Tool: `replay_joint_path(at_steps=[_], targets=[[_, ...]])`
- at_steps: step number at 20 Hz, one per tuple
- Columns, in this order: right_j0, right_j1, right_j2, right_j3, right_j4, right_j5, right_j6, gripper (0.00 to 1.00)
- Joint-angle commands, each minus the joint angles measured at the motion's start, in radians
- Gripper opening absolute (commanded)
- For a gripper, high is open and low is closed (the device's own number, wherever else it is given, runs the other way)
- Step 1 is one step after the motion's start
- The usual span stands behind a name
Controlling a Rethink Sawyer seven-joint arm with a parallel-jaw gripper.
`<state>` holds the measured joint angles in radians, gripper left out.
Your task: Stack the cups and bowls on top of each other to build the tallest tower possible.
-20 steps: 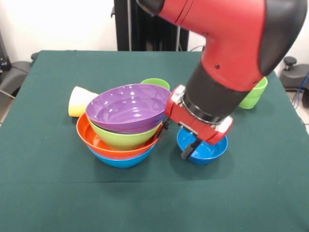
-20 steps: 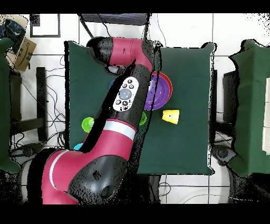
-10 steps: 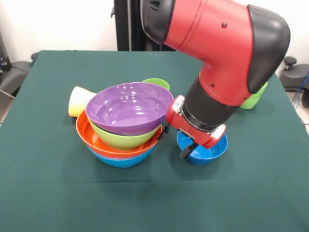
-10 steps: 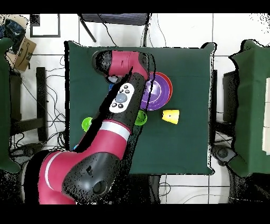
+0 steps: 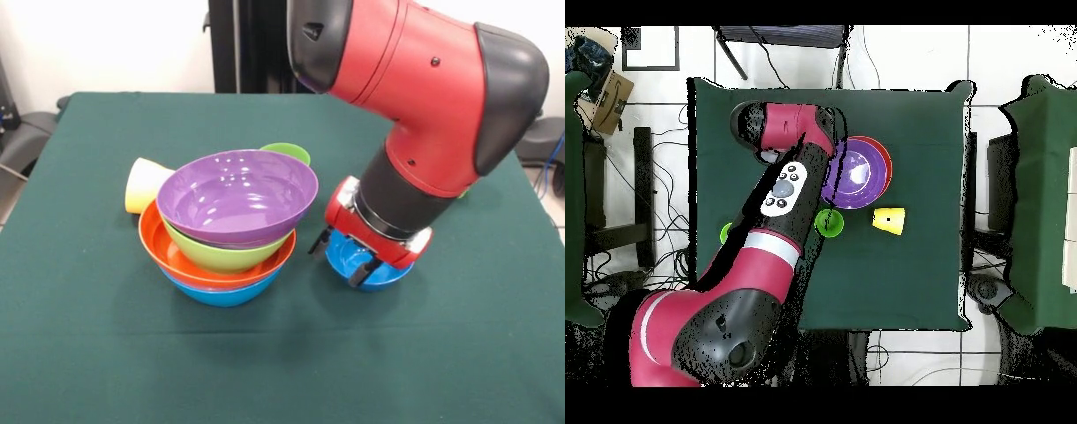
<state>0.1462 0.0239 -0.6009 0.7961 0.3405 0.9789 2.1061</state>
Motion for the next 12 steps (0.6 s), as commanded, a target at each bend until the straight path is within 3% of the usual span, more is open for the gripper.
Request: replay_joint_path(at_steps=[1,12], targets=[[0.023,0.014,0.142,0.103,0.039,-0.067,0.244,1.00],[0.045,0.031,0.124,0.108,0.084,-0.091,0.278,1.00]])
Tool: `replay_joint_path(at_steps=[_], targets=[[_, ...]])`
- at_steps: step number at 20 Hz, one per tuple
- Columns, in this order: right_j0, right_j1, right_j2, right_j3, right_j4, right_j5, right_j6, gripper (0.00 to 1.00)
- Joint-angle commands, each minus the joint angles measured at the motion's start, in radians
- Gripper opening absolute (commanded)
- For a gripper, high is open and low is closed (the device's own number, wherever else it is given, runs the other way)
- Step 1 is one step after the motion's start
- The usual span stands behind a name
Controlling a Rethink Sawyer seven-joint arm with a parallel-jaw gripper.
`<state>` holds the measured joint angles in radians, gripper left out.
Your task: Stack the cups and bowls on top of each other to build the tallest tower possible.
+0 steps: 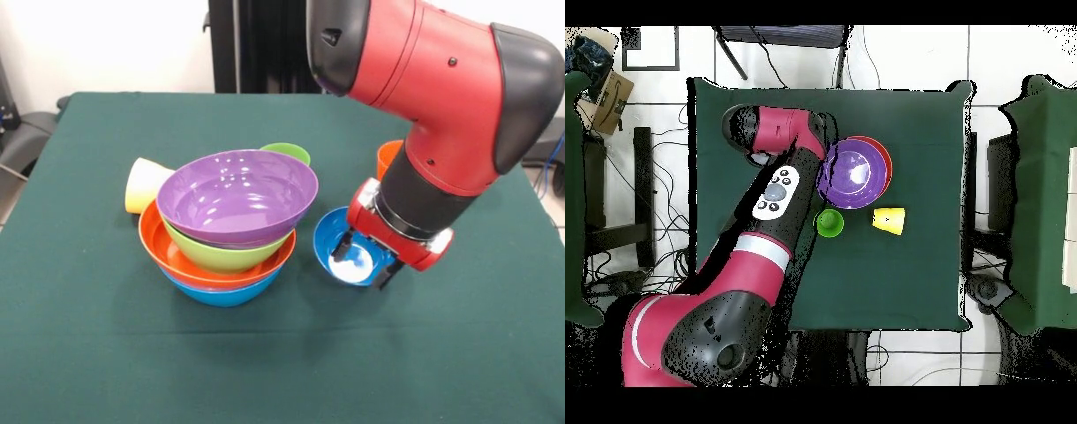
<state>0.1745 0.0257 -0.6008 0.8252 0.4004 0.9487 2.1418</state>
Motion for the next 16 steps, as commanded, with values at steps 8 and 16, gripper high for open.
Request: replay_joint_path(at_steps=[8,16], targets=[[0.016,0.061,0.138,0.084,0.037,-0.103,0.257,1.00],[0.008,0.057,0.131,0.111,0.029,-0.122,0.235,1.00]])
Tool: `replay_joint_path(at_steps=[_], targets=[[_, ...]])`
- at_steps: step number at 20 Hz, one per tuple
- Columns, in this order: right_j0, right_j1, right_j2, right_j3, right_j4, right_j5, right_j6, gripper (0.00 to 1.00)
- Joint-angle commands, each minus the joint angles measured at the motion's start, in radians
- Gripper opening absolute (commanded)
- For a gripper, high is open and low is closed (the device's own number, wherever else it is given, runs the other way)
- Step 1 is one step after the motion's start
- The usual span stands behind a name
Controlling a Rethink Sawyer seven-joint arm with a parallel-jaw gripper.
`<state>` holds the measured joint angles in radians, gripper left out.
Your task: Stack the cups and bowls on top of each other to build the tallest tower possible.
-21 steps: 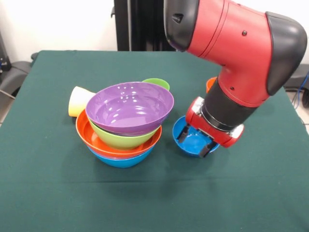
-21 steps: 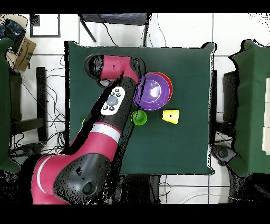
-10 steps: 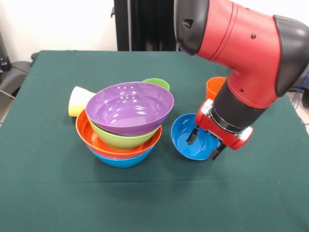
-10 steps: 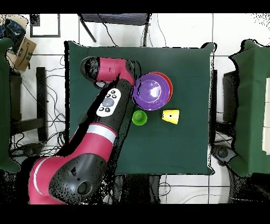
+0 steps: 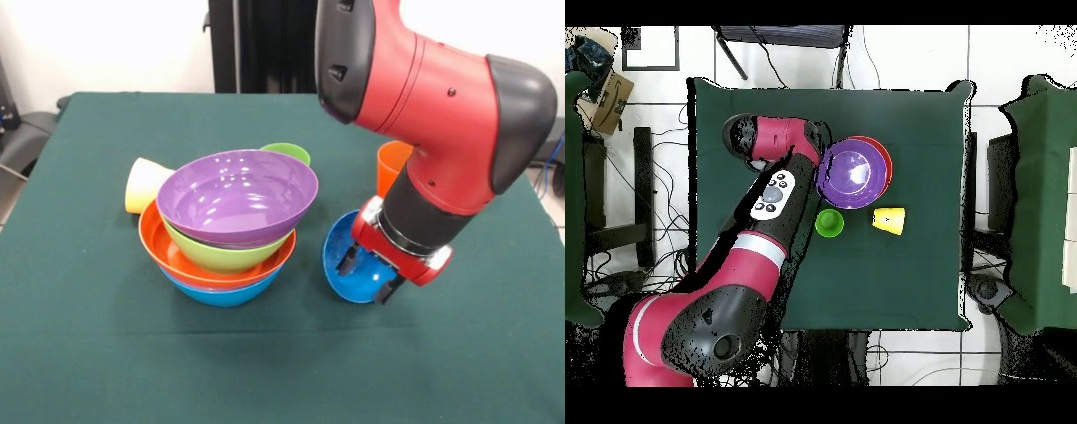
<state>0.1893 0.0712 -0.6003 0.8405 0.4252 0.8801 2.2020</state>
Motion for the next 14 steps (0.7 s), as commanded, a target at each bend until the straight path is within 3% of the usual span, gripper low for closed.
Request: replay_joint_path(at_steps=[1,11,12,14], targets=[[-0.007,0.007,0.127,0.099,0.002,-0.050,0.171,1.00],[-0.002,0.010,0.129,0.097,0.012,-0.064,0.174,1.00],[-0.001,0.009,0.129,0.103,0.015,-0.074,0.179,0.00],[0.000,0.010,0.125,0.097,0.011,-0.062,0.173,0.00]])
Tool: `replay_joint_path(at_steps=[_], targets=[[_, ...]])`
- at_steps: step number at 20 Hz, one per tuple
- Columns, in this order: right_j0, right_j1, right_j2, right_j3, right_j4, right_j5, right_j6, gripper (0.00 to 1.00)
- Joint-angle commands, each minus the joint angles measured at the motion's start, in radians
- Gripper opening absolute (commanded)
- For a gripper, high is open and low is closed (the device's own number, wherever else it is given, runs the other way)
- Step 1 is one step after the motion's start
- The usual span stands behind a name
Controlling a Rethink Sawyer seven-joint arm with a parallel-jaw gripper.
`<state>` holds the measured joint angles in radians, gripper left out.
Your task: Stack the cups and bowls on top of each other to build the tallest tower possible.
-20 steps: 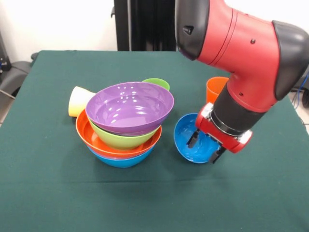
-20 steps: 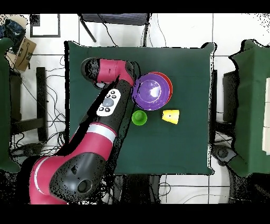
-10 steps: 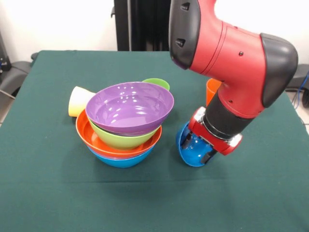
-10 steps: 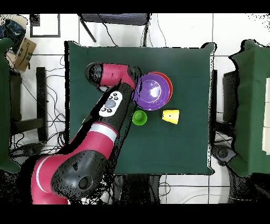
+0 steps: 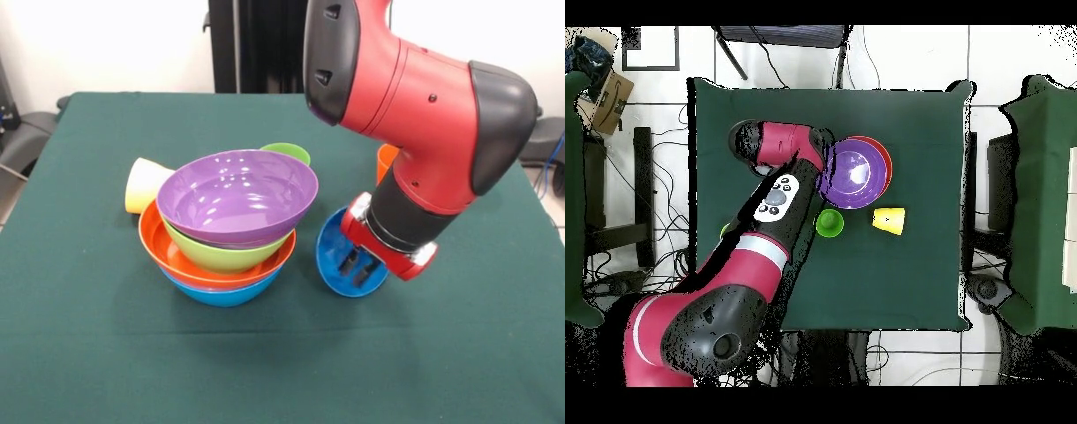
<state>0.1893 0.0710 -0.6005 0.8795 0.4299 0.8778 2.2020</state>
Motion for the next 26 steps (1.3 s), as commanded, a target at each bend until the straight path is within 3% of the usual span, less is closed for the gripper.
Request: replay_joint_path(at_steps=[1,16,17,26], targets=[[0.000,0.007,0.126,0.062,0.007,-0.057,0.173,0.00],[0.047,-0.063,0.107,0.154,0.014,-0.027,0.201,0.00],[0.051,-0.065,0.101,0.154,0.013,-0.022,0.202,1.00],[0.063,-0.084,0.101,0.137,0.019,0.011,0.211,1.00]])
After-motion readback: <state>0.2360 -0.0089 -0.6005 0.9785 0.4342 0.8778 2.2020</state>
